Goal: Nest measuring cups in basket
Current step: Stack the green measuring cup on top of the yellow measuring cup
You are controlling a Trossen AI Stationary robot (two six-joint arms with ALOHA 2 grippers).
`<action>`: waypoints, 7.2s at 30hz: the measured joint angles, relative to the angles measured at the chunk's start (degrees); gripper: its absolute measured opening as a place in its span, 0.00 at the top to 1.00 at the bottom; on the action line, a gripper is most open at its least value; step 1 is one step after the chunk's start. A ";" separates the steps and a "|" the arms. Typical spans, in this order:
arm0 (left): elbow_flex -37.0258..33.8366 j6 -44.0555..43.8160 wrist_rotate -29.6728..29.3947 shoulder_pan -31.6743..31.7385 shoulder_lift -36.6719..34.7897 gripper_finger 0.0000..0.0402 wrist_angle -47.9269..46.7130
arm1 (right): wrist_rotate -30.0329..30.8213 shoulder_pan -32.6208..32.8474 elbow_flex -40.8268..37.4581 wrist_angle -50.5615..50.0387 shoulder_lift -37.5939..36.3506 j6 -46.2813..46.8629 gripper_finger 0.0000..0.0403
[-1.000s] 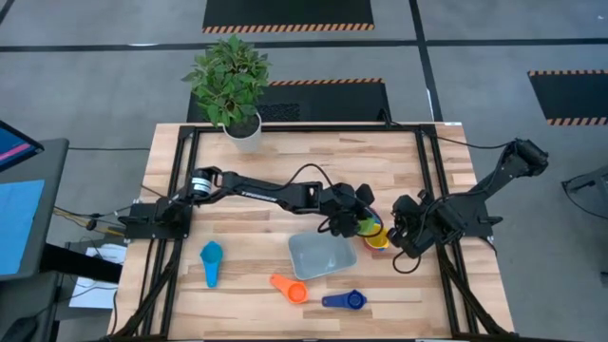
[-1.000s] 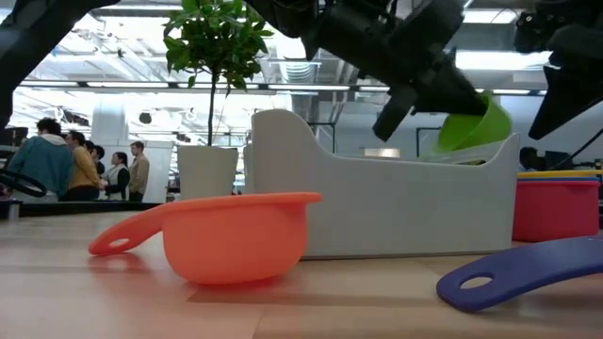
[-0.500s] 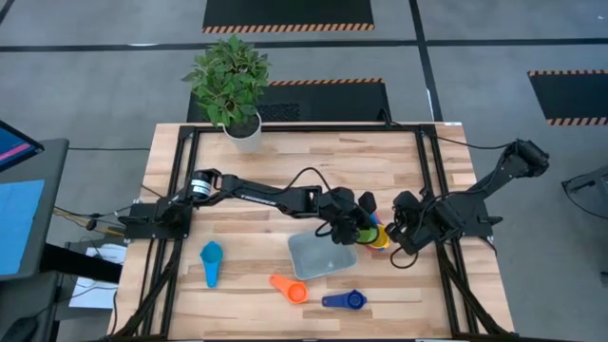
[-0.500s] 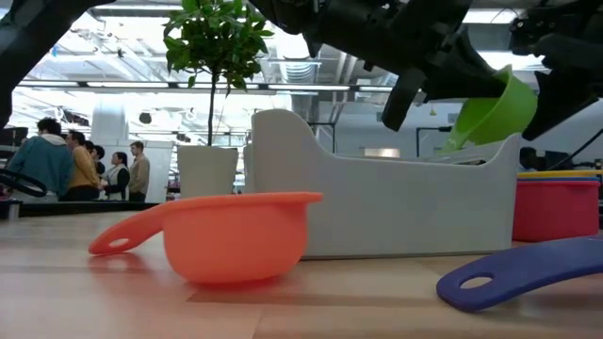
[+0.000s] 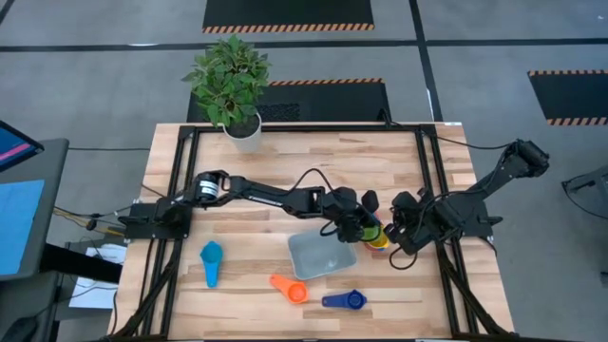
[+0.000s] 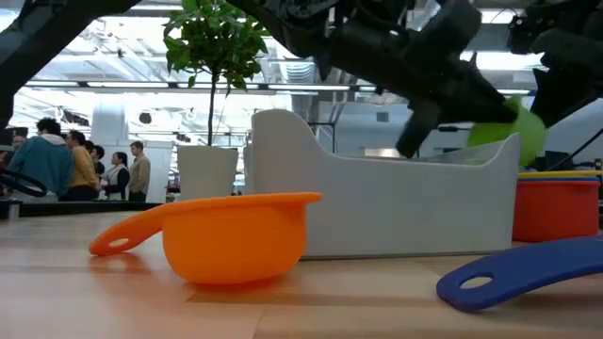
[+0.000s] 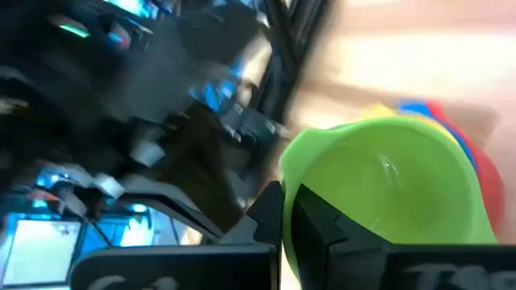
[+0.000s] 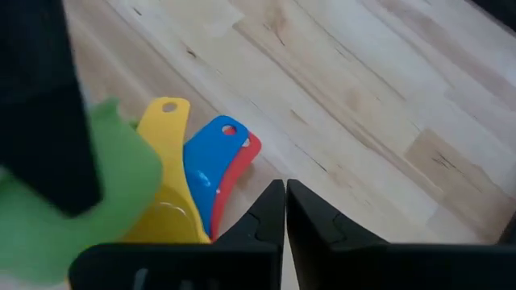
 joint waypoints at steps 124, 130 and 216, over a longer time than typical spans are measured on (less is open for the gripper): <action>-34.85 -74.89 -32.52 -5.64 -47.80 1.00 -64.08 | 1.13 11.52 -3.11 19.42 9.92 -0.41 0.95; -34.82 -71.81 -33.27 -5.64 -47.80 1.00 -61.82 | -0.26 11.56 -3.15 21.70 11.76 0.53 0.95; -35.08 -70.53 -37.89 -5.61 -47.73 1.00 -64.58 | -24.28 -19.55 16.15 17.55 30.77 -32.91 0.96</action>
